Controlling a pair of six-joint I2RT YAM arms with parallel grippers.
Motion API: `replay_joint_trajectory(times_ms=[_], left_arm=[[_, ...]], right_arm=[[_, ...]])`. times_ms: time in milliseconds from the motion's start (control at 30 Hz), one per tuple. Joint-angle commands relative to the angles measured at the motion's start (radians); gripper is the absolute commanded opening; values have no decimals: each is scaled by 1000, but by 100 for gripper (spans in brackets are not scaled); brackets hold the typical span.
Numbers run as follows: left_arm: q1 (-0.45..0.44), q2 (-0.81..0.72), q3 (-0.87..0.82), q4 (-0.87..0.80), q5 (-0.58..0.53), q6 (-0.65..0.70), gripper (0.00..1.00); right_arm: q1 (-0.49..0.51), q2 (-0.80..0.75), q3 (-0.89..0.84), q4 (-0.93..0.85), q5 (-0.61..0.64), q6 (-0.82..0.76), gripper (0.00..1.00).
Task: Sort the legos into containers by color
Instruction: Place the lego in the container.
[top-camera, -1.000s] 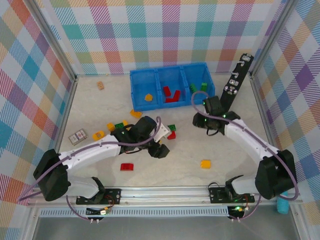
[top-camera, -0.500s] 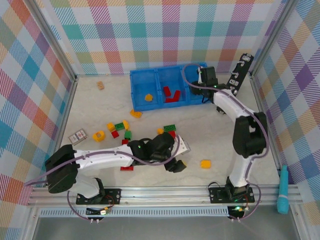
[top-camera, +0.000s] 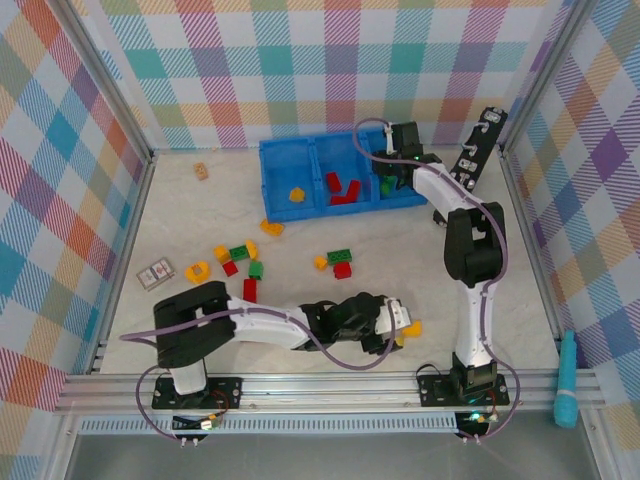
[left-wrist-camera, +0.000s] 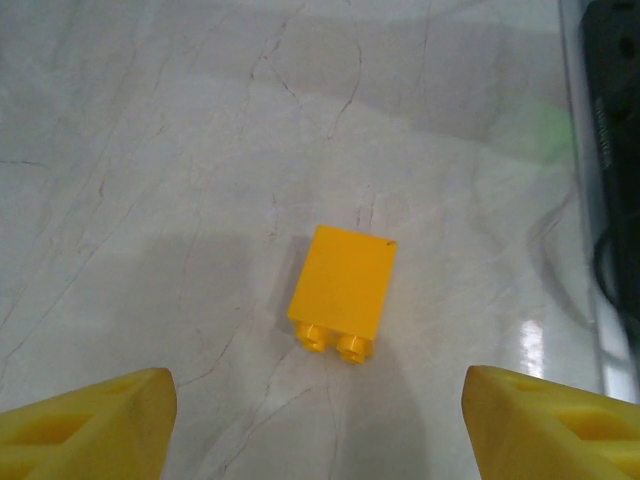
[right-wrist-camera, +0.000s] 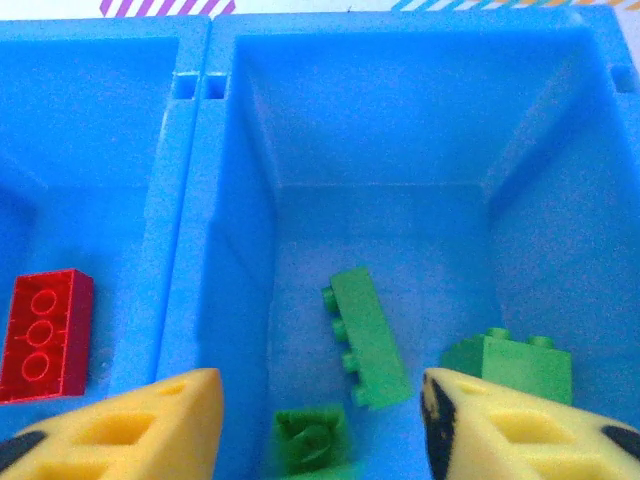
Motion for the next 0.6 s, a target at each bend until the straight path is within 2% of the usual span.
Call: replay_joint_trajectory(times_ms=[0, 167, 333, 567], left_arm=[[-21, 55, 24, 167, -30, 103, 77], [-21, 114, 65, 191, -26, 158, 78], [-21, 169, 106, 184, -21, 167, 80], [-21, 228, 182, 38, 6, 182, 79]], right_arm=[[-4, 3, 5, -13, -28, -31, 66], [-4, -101, -60, -21, -65, -6, 75], [-5, -247, -154, -12, -63, 2, 79], [-4, -429, -271, -18, -39, -13, 83]])
